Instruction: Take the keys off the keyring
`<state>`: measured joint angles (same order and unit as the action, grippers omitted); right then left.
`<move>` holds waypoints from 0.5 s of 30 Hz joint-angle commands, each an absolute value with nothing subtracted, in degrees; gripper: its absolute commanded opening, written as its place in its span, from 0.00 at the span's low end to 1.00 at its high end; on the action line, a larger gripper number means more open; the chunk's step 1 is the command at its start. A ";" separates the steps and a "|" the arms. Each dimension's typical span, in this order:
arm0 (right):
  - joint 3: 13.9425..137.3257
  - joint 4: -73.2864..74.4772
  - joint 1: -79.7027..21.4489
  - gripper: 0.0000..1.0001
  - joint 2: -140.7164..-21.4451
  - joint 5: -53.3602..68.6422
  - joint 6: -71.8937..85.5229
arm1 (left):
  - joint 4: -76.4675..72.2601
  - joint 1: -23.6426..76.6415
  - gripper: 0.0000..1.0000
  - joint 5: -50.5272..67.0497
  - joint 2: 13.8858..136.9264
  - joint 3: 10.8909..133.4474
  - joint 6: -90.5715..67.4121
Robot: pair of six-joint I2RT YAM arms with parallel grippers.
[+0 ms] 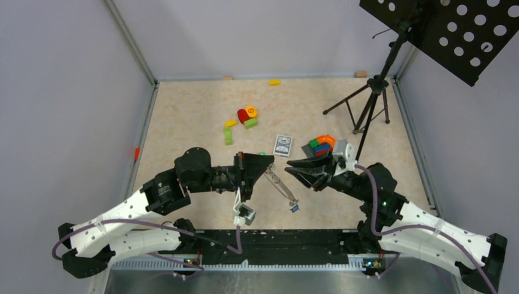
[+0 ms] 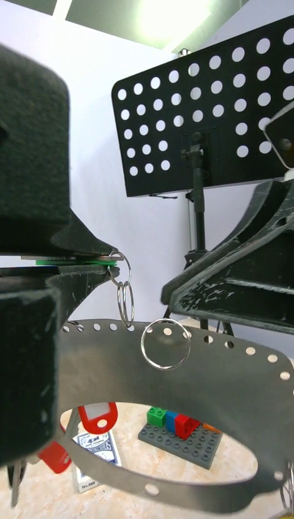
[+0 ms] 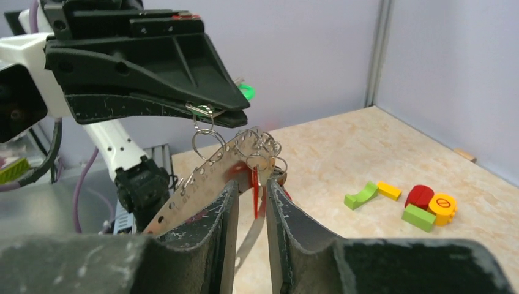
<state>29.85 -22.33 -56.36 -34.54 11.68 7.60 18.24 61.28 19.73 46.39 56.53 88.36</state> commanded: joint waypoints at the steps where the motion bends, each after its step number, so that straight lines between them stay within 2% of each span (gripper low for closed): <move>1: 35.20 -22.38 -56.18 0.23 -37.90 20.93 2.66 | 17.02 61.18 0.00 23.50 46.51 59.16 87.40; 7: 37.89 -24.27 -56.17 0.27 -40.95 26.56 1.60 | 18.75 61.18 0.00 26.27 47.10 59.83 86.86; 15: 38.51 -25.05 -56.25 0.27 -42.77 30.38 2.96 | 19.42 61.22 0.00 27.42 47.62 60.12 86.98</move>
<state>35.79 -22.41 -56.34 -42.15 26.33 3.01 21.69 61.28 25.28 47.53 57.12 87.26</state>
